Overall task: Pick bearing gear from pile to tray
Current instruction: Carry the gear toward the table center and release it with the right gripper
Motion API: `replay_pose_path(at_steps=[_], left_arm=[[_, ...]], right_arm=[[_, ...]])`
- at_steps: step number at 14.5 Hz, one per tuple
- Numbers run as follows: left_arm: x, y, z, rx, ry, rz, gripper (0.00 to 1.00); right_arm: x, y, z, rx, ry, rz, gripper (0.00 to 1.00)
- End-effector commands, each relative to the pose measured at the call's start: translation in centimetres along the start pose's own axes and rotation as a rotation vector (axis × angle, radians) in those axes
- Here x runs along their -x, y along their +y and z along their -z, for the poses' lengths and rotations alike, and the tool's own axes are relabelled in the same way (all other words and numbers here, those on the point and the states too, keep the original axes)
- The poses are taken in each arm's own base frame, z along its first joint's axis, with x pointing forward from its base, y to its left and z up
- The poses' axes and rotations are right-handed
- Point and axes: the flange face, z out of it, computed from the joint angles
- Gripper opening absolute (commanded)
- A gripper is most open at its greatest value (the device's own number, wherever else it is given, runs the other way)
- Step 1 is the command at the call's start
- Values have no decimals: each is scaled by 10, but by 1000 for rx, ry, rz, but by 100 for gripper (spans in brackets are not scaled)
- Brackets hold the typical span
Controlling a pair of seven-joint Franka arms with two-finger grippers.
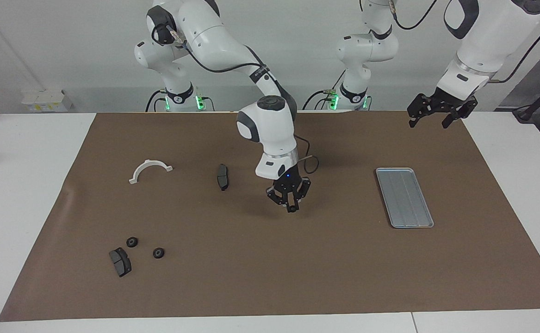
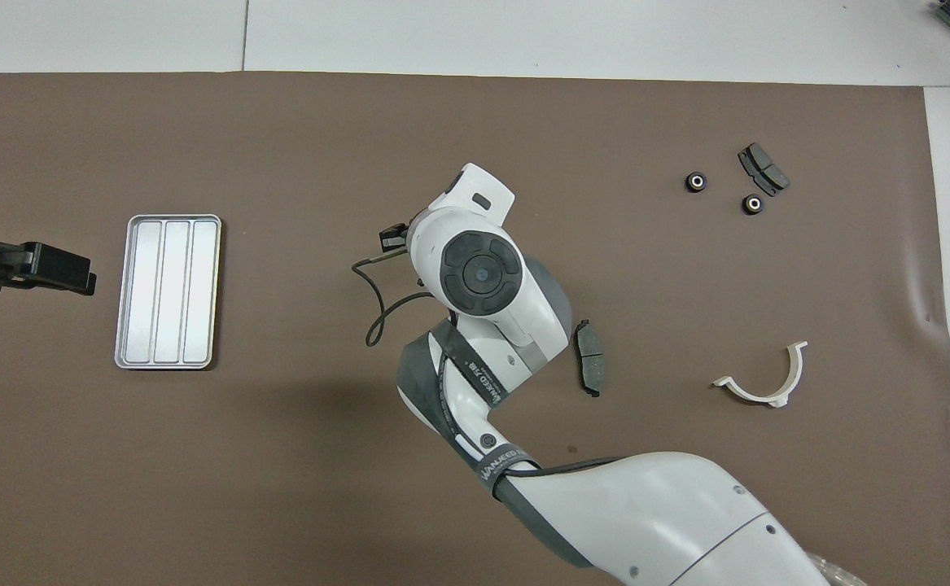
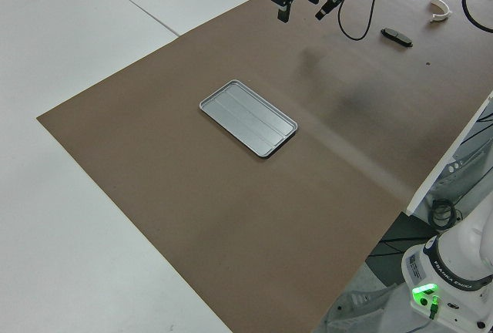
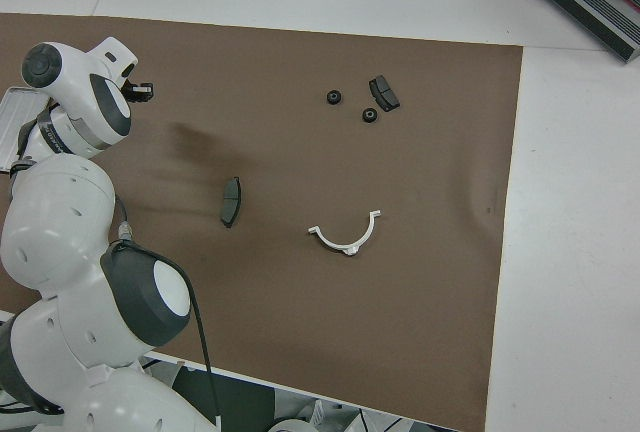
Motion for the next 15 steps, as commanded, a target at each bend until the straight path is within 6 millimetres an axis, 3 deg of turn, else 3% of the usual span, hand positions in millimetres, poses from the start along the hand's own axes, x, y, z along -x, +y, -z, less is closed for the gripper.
replay_pose_path(at_steps=[1,2,4,5,9,11,13,15], left_arm=[[10,-2,1,-5,-2,1,100],[10,-1,1,-6,-2,0,100],[10,-2,1,-5,-2,1,100],[10,-2,1,-5,-2,1,100],[10,-2,1,-5,-2,1,100],[10,-2,1,-5,-2,1,100],[10,-2,1,-5,-2,1,100],[10,-2,1,-5,-2,1,100]], right_arm=[[-11,-40,-20,-44,64,-29,0],[-11,-45,-19,-59,77,-36,0],[3,-78,-14,-104,84,-56,0],[7,-85,-13,-113,79,-90,5],[33,-128,-2,-162,67,-145,66],[31,-127,-1,-157,72,-149,82],[22,-111,-4,-130,75,-144,82],[3,-74,-11,-86,73,-154,82]])
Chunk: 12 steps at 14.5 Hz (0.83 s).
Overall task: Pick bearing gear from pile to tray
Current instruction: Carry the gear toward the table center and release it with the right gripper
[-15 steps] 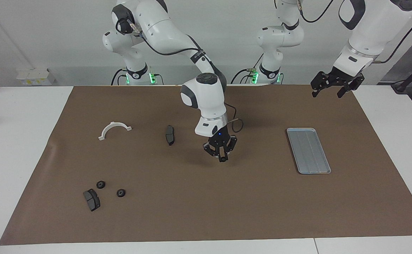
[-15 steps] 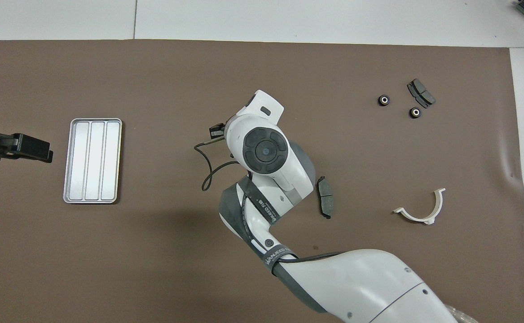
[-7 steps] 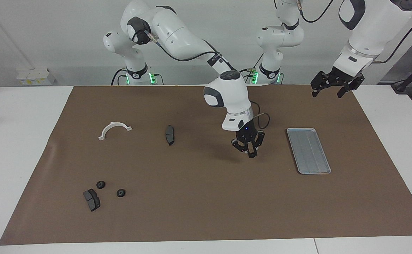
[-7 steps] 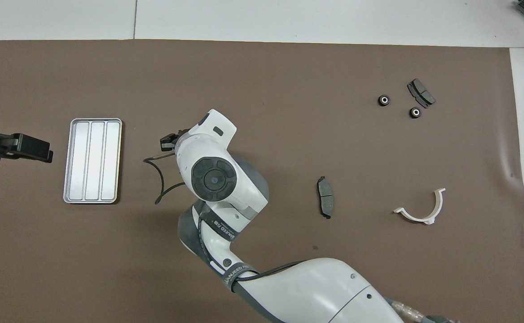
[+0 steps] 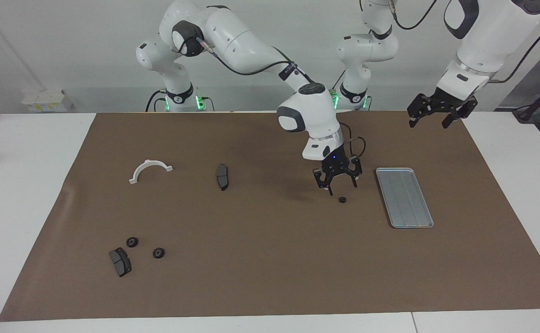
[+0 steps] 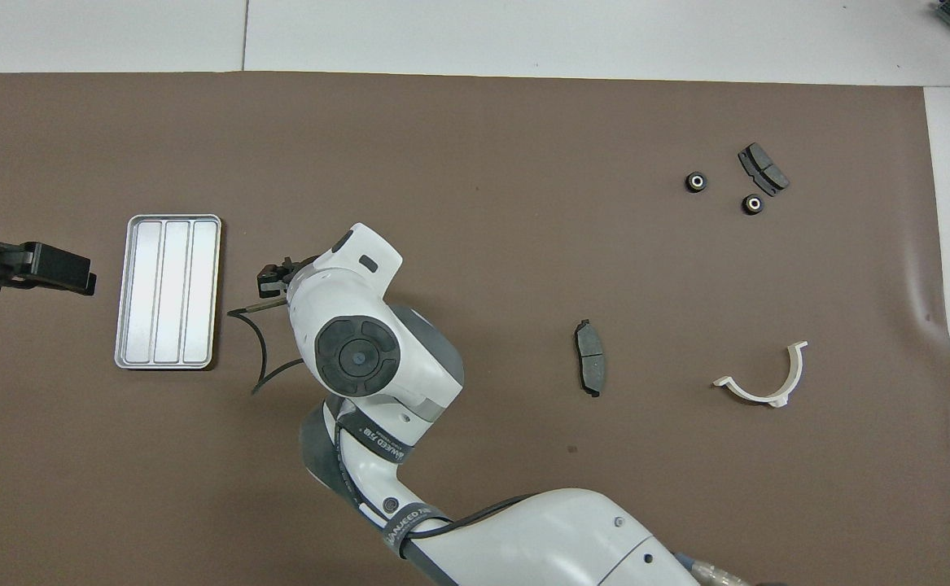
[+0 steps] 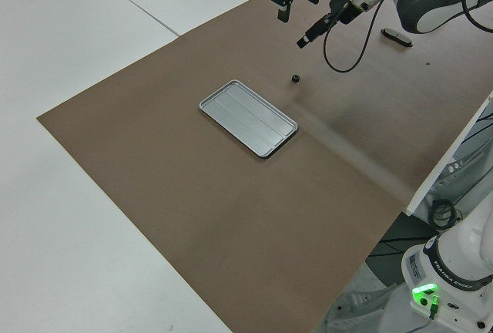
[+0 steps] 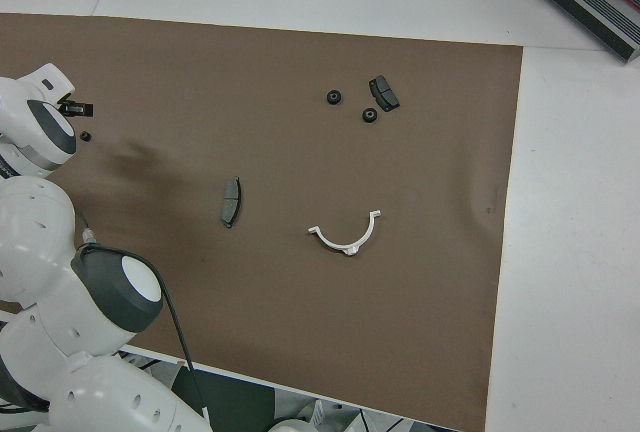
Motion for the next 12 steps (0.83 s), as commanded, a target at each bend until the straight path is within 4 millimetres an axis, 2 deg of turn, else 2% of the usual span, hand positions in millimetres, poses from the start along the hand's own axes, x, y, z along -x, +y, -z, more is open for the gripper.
replay_pose_path(at_steps=[1,4,7,10,12], left_arm=[[10,-2,1,-5,-2,3,100],[10,-1,1,-6,-2,0,100],[10,-2,1,-6,0,1,100],[9,-1,0,-6,0,4,100],[5,6,-11,-7,68,73,100]], right_arm=[[-35,52,-7,66,-11,5,82],[-76,139,-14,160,-52,6,82],[-118,250,-8,240,-106,-4,83],[-134,316,1,282,-162,4,83],[-139,364,9,324,-230,-24,82]])
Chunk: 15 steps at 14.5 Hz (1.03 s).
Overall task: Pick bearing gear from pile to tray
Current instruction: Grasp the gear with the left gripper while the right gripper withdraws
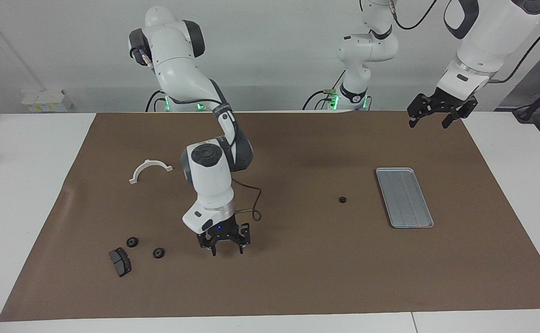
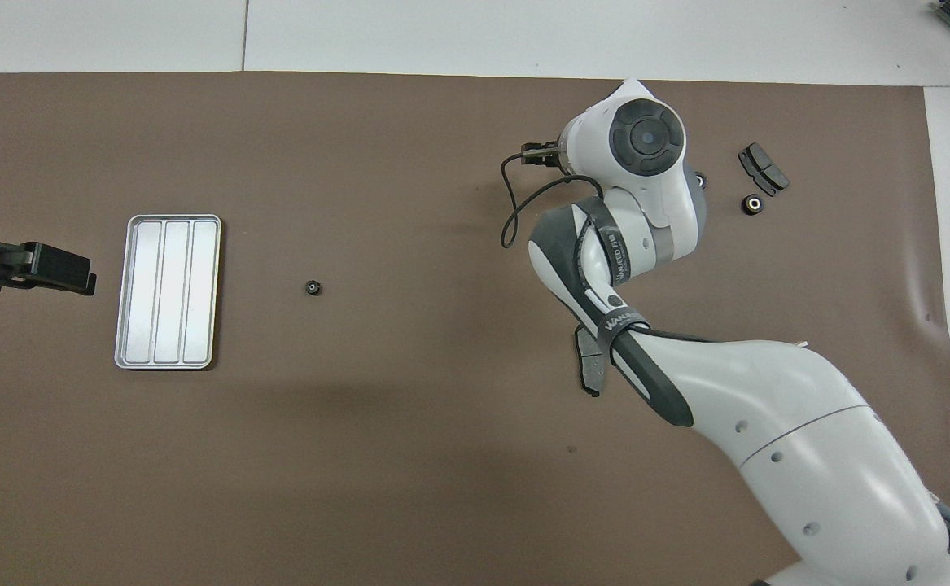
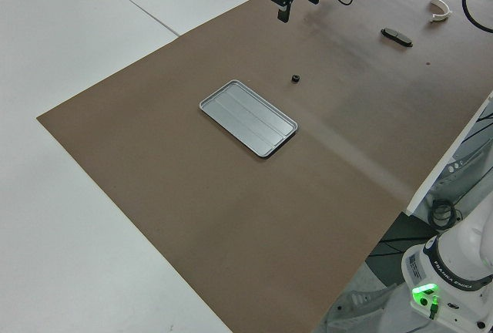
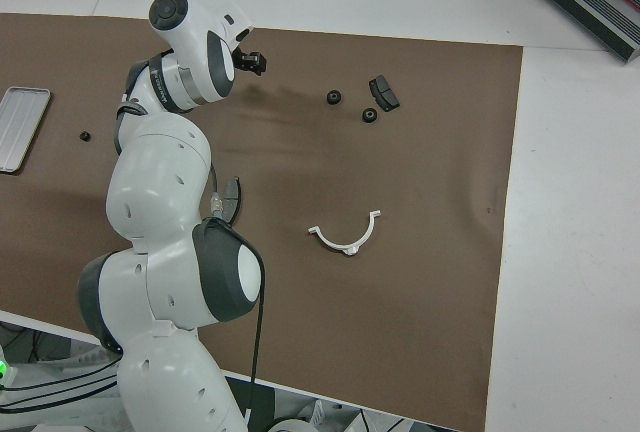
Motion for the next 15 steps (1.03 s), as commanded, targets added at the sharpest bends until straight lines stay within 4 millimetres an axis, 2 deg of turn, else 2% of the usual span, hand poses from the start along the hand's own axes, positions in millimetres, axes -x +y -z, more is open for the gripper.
replay_pose_path(at_steps=[1,3,4,5,6,8,9,10,11,12,13,15], left_arm=[[6,10,-26,-2,107,104,100],[12,37,-72,4,128,151,100],[9,45,-92,7,125,200,100],[2,53,-111,15,135,250,100],[-11,76,-141,23,130,284,100],[-28,105,-186,35,144,353,100],[-24,113,-201,37,148,350,100],[-25,114,-207,38,151,349,100],[-31,117,-225,36,145,345,100],[-35,128,-241,36,145,341,97],[-39,130,-255,17,155,350,90],[-48,135,-286,-11,185,374,83]], right_arm=[[-1,43,-4,19,-92,15,82],[-4,88,-6,40,-141,18,82],[-6,106,-6,47,-150,19,82],[-7,121,-6,52,-161,19,82],[-8,136,-7,60,-171,27,81],[-10,149,-7,69,-167,67,77],[-10,150,-6,68,-161,75,75],[-11,158,-7,71,-156,72,73],[-9,160,-10,70,-156,70,70],[-3,162,-18,64,-149,70,69],[3,166,-23,60,-132,65,67],[13,176,-29,60,-125,52,62]])
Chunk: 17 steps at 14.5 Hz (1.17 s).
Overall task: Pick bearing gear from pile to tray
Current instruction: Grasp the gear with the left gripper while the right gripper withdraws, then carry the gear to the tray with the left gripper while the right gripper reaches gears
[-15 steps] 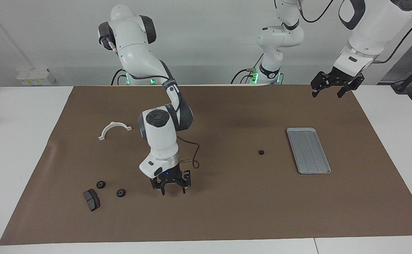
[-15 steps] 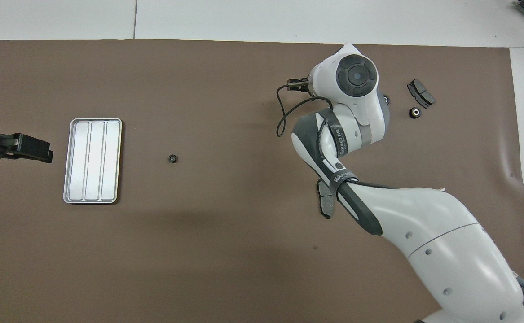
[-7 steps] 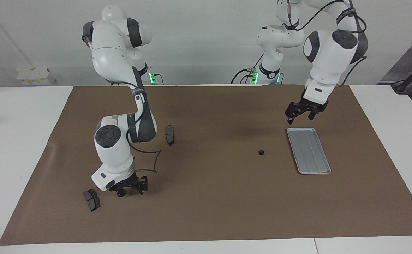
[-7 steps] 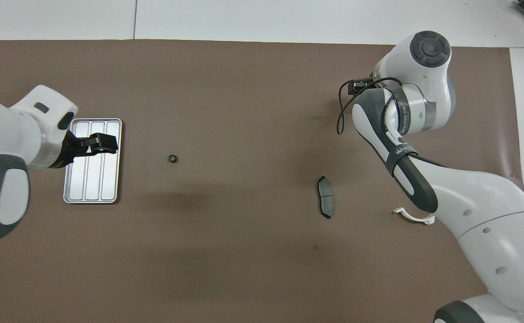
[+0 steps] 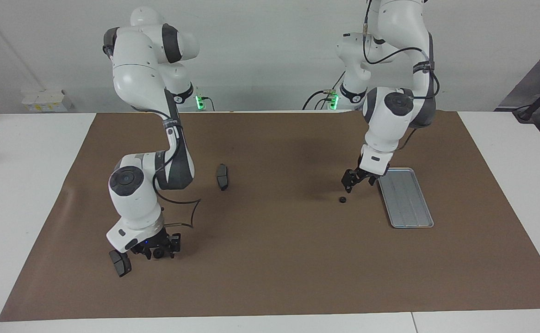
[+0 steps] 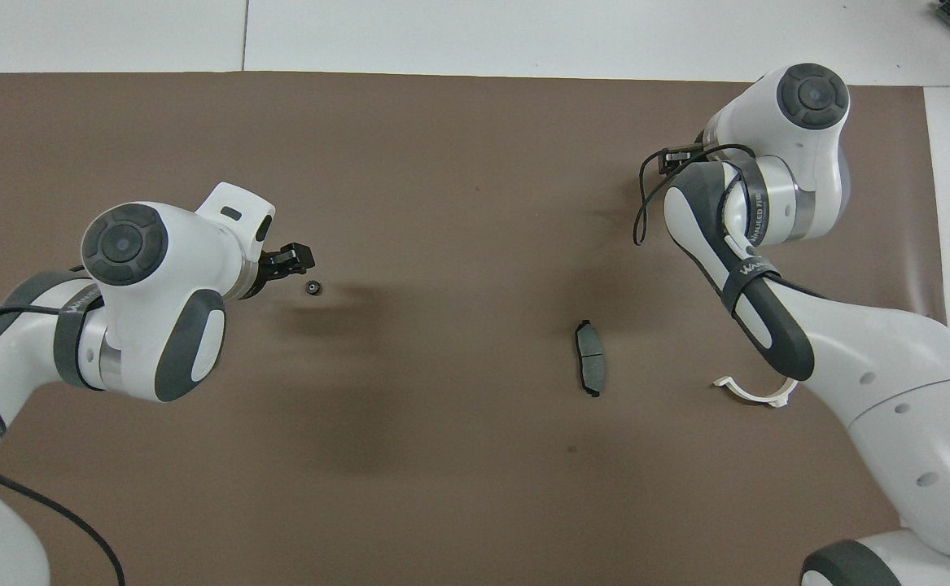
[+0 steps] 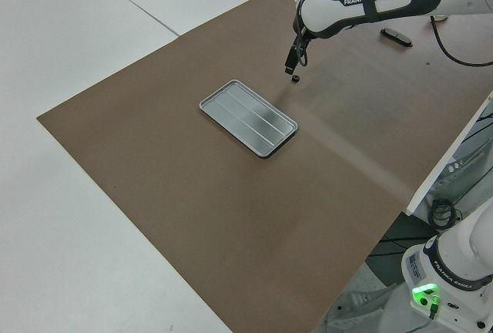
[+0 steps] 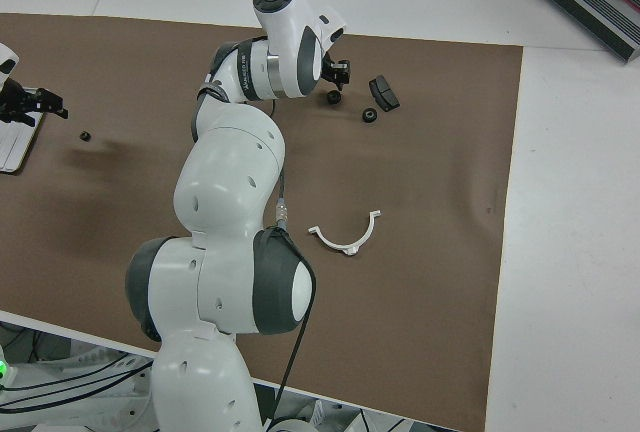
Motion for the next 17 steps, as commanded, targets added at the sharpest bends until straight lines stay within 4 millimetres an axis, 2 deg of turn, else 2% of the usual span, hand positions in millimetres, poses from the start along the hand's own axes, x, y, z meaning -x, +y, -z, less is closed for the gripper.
replay_pose_path(at_steps=[1,2,4,8,11,13,14,17], left_arm=[[4,18,-39,-17,42,28,80],[5,25,-47,-12,42,41,76],[5,26,-49,-6,48,49,74],[17,33,-52,-27,21,71,69],[19,31,-50,-56,-9,73,68],[20,31,-50,-58,-11,72,59],[20,31,-50,-58,-11,76,55],[21,33,-50,-59,-12,87,43]], right_arm=[[18,23,-5,-12,-4,-8,60],[19,28,-5,-11,-7,-15,59],[20,29,-7,-10,-16,-18,54],[21,28,-5,-16,-21,-24,36],[28,17,-7,-20,-34,-15,14],[26,15,-5,-20,-31,-12,4],[24,11,-2,-22,-23,1,2],[18,-31,21,-51,19,52,2]])
